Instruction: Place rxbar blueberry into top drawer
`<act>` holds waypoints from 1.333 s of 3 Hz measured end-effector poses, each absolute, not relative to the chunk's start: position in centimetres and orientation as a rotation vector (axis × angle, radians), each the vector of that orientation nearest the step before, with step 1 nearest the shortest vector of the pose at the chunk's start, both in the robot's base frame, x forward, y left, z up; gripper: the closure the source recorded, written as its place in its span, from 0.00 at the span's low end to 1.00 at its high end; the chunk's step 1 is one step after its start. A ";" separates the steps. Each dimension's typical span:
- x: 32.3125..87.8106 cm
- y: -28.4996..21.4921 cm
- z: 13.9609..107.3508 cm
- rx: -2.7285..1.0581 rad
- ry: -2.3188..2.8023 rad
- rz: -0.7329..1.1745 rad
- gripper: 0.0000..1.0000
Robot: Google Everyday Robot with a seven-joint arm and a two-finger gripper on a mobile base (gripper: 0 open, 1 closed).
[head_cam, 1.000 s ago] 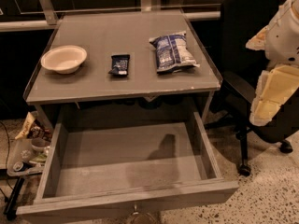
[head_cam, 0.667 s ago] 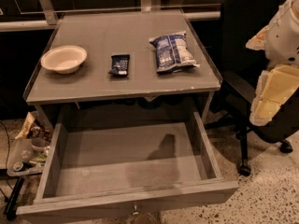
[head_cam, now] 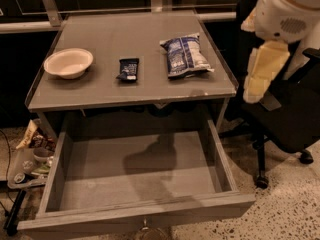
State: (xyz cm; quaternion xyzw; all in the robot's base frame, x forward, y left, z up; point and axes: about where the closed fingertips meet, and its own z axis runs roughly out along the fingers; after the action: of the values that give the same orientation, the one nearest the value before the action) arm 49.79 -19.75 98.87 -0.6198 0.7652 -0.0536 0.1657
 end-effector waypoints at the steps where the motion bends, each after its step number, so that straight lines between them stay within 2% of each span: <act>1: 55.7 -16.3 99.6 -1.851 2.105 -0.166 0.00; 2: 60.7 -11.8 99.5 -1.950 2.004 -0.141 0.00; 4: 61.8 -10.9 100.2 -1.929 1.968 -0.150 0.00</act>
Offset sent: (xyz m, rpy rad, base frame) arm 0.1585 0.1277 0.0041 -0.0325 0.0368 0.3038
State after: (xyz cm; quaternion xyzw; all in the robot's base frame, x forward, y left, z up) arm 61.78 -10.87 100.22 -0.6863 0.7001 -0.0535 0.1896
